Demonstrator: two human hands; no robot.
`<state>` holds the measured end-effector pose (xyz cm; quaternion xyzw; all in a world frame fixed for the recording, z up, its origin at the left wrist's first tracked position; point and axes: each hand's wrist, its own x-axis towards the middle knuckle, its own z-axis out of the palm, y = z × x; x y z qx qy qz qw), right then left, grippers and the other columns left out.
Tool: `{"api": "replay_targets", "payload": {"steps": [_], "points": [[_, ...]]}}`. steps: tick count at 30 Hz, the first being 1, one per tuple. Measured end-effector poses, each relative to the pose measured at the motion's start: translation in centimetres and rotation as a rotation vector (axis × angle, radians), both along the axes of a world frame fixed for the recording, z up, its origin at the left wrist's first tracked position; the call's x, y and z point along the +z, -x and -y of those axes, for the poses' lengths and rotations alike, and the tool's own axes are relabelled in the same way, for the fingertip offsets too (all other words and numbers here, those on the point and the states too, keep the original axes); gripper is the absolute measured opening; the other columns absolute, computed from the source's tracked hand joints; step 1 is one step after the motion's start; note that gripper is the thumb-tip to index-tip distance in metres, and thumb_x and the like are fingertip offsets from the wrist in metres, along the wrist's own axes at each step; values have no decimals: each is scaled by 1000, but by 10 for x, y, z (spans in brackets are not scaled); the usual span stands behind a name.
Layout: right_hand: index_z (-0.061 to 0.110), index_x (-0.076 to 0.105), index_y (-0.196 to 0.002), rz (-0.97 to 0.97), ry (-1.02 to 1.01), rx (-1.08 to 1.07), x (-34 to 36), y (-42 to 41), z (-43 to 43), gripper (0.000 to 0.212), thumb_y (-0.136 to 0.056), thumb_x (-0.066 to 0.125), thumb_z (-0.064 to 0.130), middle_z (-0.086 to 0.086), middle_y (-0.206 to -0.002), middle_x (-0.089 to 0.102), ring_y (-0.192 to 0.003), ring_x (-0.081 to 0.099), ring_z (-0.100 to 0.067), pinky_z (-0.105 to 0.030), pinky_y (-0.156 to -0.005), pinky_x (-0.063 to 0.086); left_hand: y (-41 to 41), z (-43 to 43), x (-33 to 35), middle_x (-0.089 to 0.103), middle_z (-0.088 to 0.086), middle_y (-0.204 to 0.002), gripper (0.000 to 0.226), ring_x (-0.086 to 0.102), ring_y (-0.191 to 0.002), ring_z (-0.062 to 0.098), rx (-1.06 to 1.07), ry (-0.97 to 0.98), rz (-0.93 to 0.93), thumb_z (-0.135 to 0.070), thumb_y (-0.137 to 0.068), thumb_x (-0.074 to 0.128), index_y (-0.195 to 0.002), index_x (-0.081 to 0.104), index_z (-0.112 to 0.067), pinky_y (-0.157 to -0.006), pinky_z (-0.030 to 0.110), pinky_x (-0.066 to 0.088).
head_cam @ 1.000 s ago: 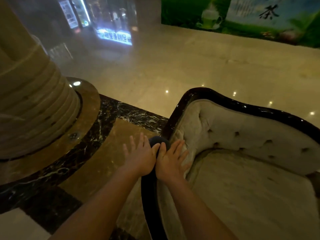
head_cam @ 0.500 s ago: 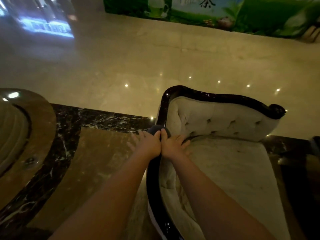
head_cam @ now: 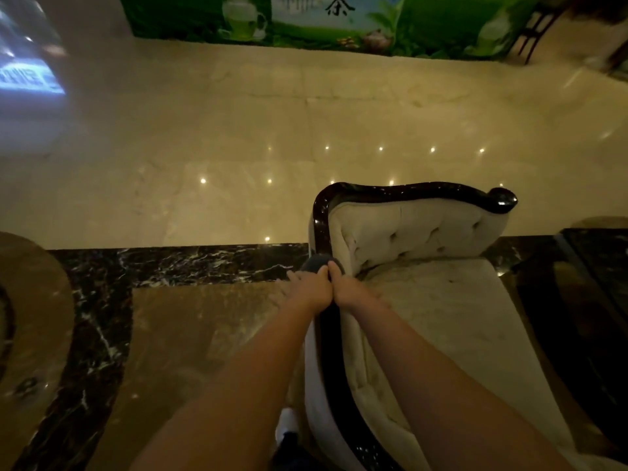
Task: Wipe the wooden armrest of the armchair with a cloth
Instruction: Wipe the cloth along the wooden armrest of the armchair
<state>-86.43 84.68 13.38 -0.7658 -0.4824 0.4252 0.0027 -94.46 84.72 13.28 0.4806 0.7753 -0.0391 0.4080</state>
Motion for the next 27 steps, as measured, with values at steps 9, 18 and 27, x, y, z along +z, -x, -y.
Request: {"api": "replay_targets", "payload": {"steps": [9, 18, 27], "points": [[26, 22, -156, -19, 89, 13, -20, -1, -41, 58, -102, 12, 47, -24, -155, 37, -144, 32, -42, -58, -119, 24, 10, -37, 3, 7, 11, -167, 72, 1, -154, 34, -66, 18, -18, -54, -99, 15, -157, 14, -12, -122, 55, 5], [25, 17, -158, 22, 140, 16, 7, 7, -92, 65, -100, 13, 53, -22, -160, 26, -148, 22, -43, -65, -119, 15, 18, -100, 22, 13, 18, -165, 58, 3, -153, 38, -215, 64, -51, -38, -104, 13, -157, 18, -15, -122, 57, 5], [14, 20, -157, -88, 146, -161, -12, 4, -134, 76, -99, 11, 61, -16, -165, 17, -152, 11, -40, -61, -121, 8, 19, -149, 11, 18, 20, -161, 55, 12, -149, 41, -164, 75, -2, -36, -104, 19, -154, 22, -13, -120, 56, 19]]}}
